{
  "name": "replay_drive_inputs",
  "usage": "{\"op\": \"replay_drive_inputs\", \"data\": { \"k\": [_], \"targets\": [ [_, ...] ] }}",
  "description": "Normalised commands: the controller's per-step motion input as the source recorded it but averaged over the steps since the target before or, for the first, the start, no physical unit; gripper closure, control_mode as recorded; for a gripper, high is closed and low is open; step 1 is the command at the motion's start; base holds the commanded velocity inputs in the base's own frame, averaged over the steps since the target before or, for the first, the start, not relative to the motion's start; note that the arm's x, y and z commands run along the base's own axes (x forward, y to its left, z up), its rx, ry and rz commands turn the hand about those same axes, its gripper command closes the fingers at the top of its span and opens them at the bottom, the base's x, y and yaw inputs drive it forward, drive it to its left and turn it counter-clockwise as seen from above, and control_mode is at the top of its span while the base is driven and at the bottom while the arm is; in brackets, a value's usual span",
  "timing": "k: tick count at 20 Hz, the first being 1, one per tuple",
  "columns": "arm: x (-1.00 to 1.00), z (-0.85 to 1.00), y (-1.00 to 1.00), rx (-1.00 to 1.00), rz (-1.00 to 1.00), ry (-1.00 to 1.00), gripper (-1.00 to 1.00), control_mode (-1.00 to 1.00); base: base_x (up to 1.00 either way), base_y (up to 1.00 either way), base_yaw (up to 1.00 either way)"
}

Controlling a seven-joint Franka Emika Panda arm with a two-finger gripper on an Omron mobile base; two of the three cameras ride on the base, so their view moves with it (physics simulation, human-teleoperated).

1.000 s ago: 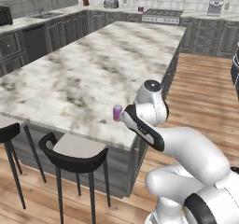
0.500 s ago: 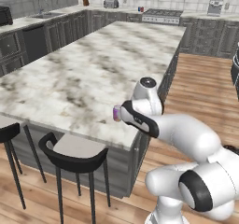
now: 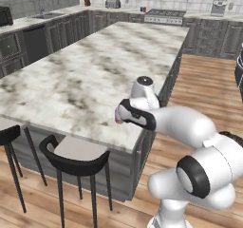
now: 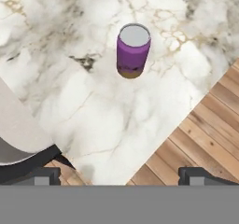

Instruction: Four empty soda cans are scattered around the kitchen. Gather all the cans and cluster them next to the stove for recycling.

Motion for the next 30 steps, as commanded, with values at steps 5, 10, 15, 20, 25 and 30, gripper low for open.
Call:
{"op": "replay_drive_inputs", "data": {
  "k": [5, 10, 15, 20, 25, 30],
  "targets": [
    [0.26, -0.08, 0.03, 0.00, 0.00, 0.00, -1.00, -1.00, 0.00, 0.00, 0.00],
    [0.19, 0.00, 0.06, 0.00, 0.00, 0.00, -1.00, -1.00, 0.00, 0.00, 0.00],
    [0.27, -0.05, 0.13, 0.00, 0.00, 0.00, -1.00, -1.00, 0.00, 0.00, 0.00],
    [0.26, -0.07, 0.02, 0.00, 0.00, 0.00, -1.00, -1.00, 0.00, 0.00, 0.00],
    [0.24, -0.11, 0.00, 0.00, 0.00, 0.00, -1.00, -1.00, 0.00, 0.00, 0.00],
    [0.21, -0.20, 0.00, 0.00, 0.00, 0.00, -1.00, -1.00, 0.00, 0.00, 0.00]
  ]
}}
